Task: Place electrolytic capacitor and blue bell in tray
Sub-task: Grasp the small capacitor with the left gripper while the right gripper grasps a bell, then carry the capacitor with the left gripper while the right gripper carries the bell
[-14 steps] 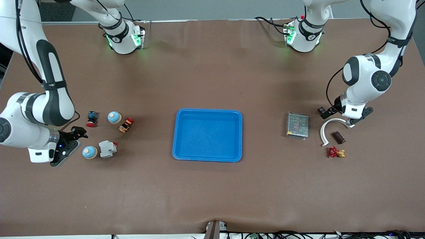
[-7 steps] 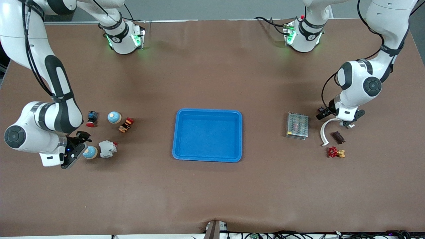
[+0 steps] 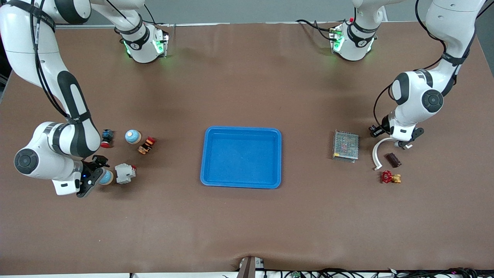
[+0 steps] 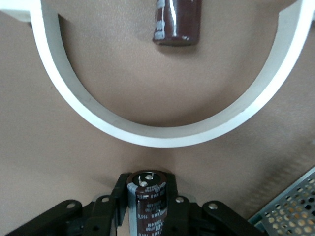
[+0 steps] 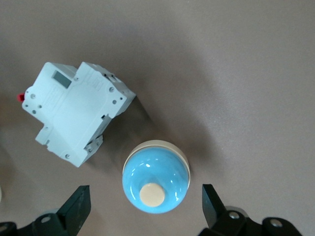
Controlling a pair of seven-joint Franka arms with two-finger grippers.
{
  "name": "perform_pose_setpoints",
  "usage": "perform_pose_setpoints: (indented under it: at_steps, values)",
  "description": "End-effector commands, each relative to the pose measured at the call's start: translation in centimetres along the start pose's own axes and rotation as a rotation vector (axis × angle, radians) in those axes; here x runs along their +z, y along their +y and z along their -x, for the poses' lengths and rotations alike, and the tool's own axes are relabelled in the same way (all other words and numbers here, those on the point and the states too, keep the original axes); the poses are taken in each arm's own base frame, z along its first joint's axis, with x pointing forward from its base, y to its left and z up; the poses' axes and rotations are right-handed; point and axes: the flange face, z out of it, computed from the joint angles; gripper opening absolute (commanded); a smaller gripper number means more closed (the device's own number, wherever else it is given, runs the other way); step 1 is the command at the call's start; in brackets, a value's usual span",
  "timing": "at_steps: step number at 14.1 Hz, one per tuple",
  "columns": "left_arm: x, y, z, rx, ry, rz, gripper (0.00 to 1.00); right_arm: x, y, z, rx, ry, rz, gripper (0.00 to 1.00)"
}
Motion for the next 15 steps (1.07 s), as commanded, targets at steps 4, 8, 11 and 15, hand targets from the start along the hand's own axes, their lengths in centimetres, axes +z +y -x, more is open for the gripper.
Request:
perform_pose_setpoints:
  at_steps: [4,8,11,15]
  values:
    - [-4.6,1.9,-0.7,0.028,0.069,0.026,0.00,1.7,0.1,-0.3,-0.023,-0.004,0.004,1.00]
    - [-8.7,4.1,-1.7,0.058,0.065,0.017,0.00,2.8,0.2,-0.1,-0.021,-0.004,0.003,1.00]
    - [-11.8,5.8,-2.5,0.074,0.036,-0.003,0.00,3.3,0.4,0.0,-0.020,0.000,0.012,1.00]
    - [-15.1,9.2,-2.3,0.120,0.027,-0.004,0.00,3.6,0.3,0.0,-0.020,-0.001,0.010,1.00]
